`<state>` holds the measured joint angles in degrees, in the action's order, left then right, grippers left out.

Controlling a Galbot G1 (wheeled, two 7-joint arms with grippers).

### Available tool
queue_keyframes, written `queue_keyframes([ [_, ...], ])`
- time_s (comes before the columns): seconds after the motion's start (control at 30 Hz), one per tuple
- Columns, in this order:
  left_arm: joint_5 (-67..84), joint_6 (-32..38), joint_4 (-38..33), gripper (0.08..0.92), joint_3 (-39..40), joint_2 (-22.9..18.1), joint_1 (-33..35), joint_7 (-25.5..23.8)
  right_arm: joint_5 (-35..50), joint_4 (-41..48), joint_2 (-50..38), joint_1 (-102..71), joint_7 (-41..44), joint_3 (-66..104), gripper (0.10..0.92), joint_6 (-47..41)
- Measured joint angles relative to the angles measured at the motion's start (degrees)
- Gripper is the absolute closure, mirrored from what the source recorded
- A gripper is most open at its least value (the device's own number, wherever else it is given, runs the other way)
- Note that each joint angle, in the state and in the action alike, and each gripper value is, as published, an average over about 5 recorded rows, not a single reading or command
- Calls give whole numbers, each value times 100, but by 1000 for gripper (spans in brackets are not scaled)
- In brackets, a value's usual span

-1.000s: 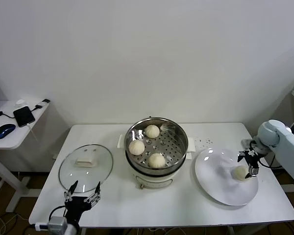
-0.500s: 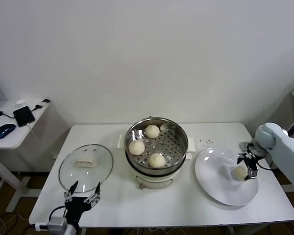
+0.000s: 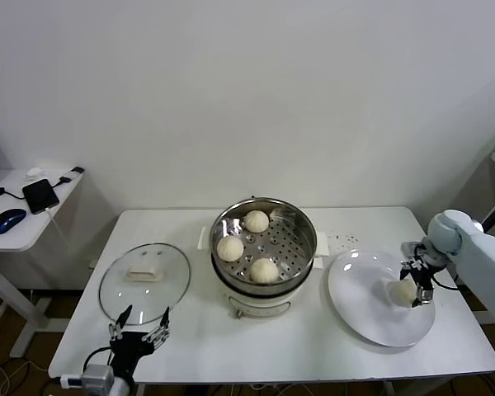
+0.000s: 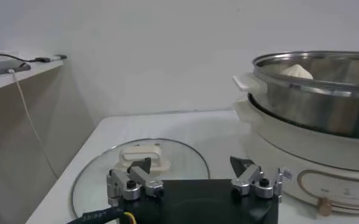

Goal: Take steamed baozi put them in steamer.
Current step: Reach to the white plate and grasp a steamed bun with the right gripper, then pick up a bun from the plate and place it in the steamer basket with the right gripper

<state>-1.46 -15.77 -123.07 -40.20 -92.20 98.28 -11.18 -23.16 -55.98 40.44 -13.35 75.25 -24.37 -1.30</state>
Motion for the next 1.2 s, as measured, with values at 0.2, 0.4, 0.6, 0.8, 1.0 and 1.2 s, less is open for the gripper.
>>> queue_keyframes([
  [0.2,0,-1,14,177,19,0,-16,0,40,-33,-21,14,-14,26,454,-35],
  [0.4,-9,-1,29,177,73,0,-51,0,168,-139,-111,136,30,-36,559,-130],
  [0.6,-18,0,30,177,92,0,-116,16,567,-466,-311,570,135,-381,567,-404],
  [0.8,-88,-9,12,177,136,0,-208,51,1386,-1033,-452,1623,212,-1290,560,-876],
  [1.0,-117,-26,-57,177,177,0,-310,64,2533,-1554,-288,3204,199,-2670,559,-1475],
  [1.2,-123,-51,-104,177,144,0,-397,83,3669,-1866,202,4480,41,-3831,558,-2116],
])
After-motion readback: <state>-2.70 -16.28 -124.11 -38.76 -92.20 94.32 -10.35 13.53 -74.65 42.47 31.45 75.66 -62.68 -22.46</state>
